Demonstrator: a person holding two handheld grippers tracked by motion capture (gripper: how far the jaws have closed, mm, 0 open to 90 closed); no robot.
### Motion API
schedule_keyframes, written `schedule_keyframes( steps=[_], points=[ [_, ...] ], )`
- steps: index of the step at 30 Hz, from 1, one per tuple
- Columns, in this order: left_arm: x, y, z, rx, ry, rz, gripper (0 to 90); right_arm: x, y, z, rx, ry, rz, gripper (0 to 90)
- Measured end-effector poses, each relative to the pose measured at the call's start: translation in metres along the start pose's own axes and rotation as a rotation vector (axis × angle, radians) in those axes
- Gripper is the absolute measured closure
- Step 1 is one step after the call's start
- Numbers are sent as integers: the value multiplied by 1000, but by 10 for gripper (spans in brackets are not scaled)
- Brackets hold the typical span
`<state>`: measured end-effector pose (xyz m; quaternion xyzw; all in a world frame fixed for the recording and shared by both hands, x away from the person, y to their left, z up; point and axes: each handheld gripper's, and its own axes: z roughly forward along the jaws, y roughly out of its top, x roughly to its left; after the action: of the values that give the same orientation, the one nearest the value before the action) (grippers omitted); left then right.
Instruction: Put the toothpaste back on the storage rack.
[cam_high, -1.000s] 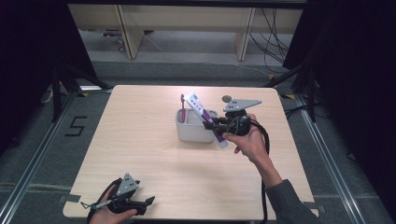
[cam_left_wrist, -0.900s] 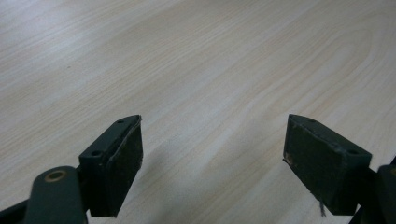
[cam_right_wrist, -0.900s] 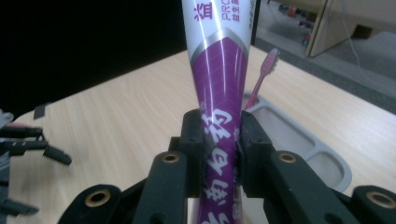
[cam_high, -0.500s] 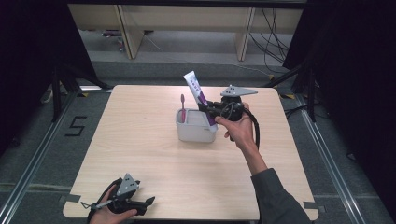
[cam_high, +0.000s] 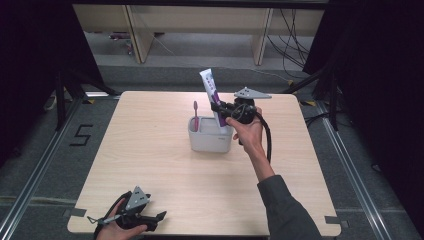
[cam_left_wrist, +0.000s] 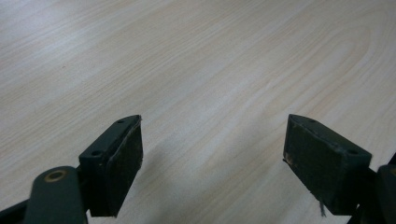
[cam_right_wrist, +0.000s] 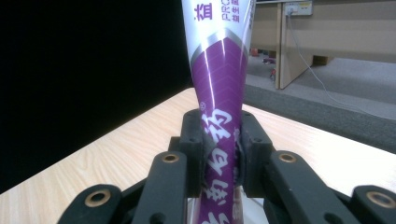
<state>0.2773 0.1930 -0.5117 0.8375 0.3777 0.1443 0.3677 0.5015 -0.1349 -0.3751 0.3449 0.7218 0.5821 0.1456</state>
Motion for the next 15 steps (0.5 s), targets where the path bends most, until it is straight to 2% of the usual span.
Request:
schedule_keyframes(
  steps=[5, 6, 9, 10, 12, 15],
  points=[
    [-1, 0, 1, -7, 0, -10, 193, -5, -3, 6, -12, -10, 25, 756],
    [0, 0, 0, 0, 1, 0, 193, -7, -4, 8, -15, -18, 34, 756],
    [0, 0, 0, -4, 1, -4, 193, -8, -5, 11, -24, -22, 30, 757],
    [0, 0, 0, -1, -1, -3, 193, -7, -6, 12, -16, -19, 46, 757],
    [0, 0, 0, -4, -2, 1, 193, -9, -7, 15, -23, -26, 37, 756],
    [0, 0, 0, -1, -1, 0, 193, -9, -8, 18, -33, -23, 58, 756]
  ],
)
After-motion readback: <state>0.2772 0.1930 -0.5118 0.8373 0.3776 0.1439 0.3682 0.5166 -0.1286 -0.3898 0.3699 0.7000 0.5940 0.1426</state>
